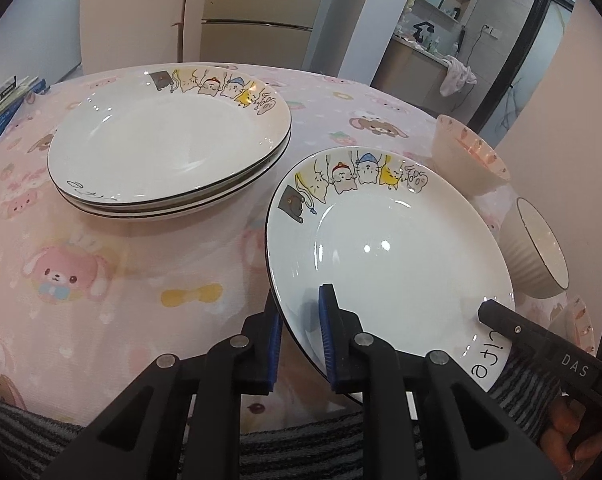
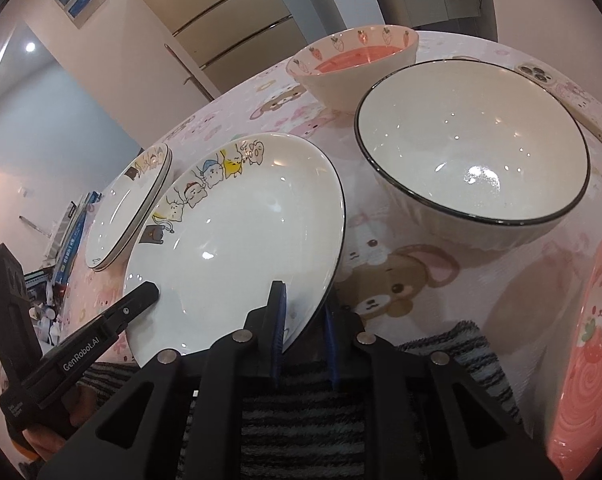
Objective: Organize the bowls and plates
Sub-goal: 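Grip the rim of the 'life' cartoon-rim plate with both grippers, then lift the held plate with both grippers and carry it toward the stack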
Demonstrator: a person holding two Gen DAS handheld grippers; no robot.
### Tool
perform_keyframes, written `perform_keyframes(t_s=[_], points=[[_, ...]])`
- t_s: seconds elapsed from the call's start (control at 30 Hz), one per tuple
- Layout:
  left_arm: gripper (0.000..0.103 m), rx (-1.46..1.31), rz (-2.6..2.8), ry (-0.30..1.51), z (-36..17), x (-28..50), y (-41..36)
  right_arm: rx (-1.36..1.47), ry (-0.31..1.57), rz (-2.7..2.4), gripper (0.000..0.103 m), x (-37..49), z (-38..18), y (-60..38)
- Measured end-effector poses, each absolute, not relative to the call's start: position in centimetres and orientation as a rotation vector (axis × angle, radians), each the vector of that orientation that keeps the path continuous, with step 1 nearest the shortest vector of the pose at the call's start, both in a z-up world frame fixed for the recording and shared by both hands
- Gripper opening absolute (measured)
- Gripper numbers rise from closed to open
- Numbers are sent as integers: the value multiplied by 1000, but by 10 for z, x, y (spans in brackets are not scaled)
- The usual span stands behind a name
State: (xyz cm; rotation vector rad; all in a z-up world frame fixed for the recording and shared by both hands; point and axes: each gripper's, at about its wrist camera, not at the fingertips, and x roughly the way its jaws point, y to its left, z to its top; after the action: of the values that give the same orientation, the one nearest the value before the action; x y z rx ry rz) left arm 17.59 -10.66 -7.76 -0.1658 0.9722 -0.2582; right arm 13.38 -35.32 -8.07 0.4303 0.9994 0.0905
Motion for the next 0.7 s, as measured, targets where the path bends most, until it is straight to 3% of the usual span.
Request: perform_keyframes(t_s=[0.1,0.23,0.3,0.43,0.7], points=[[21,-166,-273,974,-78,176,-107,416,1004,104,18,136,-81,-351],[40,-87,-296,973,-79,173,-123,403,1015,120,19,138,-82,-350],[40,-79,-295,969,-79,172,-125,395,1015,123,19,139,-82,-349],[30,-109,-276,965,-79,173,-118,389,1008,126,20,137,-82,-349],[26,-115,-261,951,-76,170,-115,370,1000,124,20,136,-81,-347]])
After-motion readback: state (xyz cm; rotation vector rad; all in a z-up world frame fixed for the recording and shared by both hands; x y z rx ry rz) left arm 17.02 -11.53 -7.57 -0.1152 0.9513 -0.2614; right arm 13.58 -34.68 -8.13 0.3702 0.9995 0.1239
